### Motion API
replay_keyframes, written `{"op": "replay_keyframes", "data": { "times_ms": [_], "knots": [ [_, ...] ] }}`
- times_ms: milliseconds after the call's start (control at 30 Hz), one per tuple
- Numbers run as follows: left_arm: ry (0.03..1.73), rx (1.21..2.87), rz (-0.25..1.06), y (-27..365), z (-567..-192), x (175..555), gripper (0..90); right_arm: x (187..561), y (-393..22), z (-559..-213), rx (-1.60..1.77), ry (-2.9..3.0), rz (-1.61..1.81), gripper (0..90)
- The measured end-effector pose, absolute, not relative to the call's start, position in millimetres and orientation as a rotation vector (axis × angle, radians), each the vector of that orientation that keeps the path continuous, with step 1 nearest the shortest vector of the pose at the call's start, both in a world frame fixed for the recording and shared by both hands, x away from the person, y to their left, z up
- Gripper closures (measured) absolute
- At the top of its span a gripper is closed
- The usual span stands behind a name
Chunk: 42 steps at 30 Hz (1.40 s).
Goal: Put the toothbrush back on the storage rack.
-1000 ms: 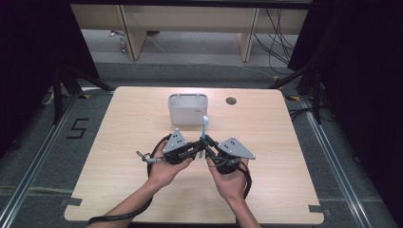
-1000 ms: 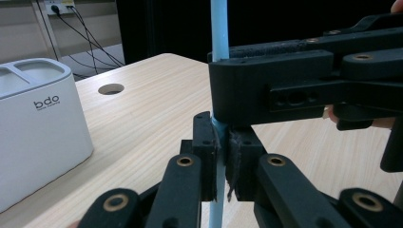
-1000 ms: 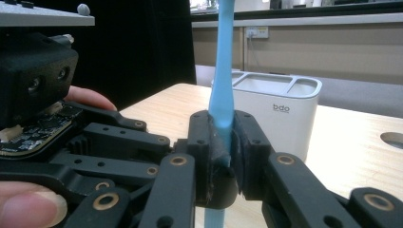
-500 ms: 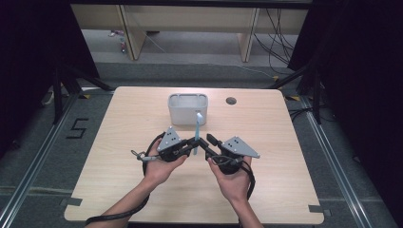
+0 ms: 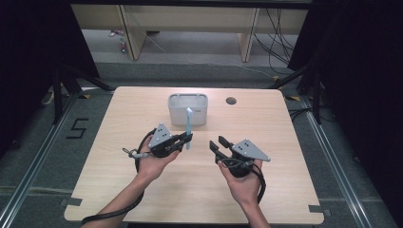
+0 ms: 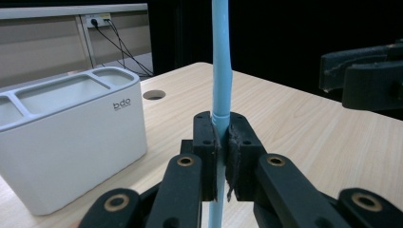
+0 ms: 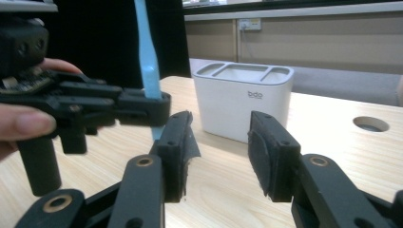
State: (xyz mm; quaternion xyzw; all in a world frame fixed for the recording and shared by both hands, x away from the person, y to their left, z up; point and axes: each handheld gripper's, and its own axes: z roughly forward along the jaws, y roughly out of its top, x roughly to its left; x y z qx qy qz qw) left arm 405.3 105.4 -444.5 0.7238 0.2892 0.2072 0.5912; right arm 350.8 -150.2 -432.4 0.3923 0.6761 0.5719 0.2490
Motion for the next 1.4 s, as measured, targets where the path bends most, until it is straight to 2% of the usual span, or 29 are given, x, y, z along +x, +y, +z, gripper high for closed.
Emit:
{"op": "replay_keyframes", "data": {
  "times_ms": [533,1400],
  "knots": [
    [0.690,1.653,0.519,120.8,-438.2,414.9,83.1,348.8,-167.2,-441.6,1.084,1.850,1.483,54.6],
    [0.745,1.626,0.542,134.9,-428.8,427.1,83.1,343.8,-191.4,-459.1,1.115,1.807,1.430,53.4]
  ]
}}
